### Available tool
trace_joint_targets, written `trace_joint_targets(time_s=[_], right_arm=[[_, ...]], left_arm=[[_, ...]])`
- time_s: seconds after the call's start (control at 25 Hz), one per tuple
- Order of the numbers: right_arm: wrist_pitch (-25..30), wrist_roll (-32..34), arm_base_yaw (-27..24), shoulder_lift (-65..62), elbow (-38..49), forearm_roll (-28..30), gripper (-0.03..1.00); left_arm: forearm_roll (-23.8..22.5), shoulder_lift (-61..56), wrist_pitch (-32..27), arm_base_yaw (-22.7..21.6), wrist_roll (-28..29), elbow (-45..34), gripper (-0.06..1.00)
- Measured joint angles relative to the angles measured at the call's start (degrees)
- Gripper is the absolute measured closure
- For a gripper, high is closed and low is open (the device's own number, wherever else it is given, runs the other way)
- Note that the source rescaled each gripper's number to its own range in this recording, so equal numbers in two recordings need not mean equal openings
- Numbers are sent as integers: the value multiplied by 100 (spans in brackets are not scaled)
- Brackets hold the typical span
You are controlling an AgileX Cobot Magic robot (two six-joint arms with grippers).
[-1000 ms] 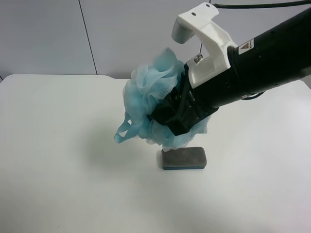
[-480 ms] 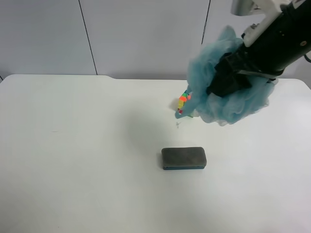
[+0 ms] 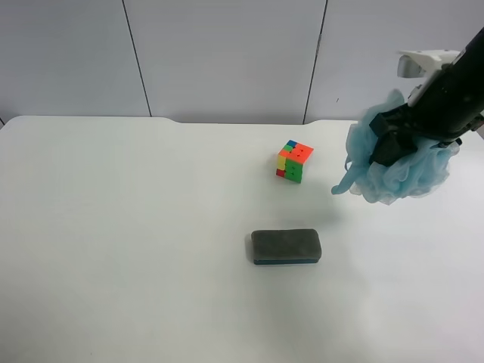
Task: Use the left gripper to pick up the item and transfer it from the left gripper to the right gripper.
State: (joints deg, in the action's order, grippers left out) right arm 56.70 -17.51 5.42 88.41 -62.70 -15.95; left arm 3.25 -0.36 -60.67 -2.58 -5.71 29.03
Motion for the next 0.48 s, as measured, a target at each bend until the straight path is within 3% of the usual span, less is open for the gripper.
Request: trace_joint_targets(time_s=[0.48], right_arm=[[-755, -20, -83, 1304, 0, 375, 97]], left_arm=[[4, 0, 12, 0, 0, 0, -4]])
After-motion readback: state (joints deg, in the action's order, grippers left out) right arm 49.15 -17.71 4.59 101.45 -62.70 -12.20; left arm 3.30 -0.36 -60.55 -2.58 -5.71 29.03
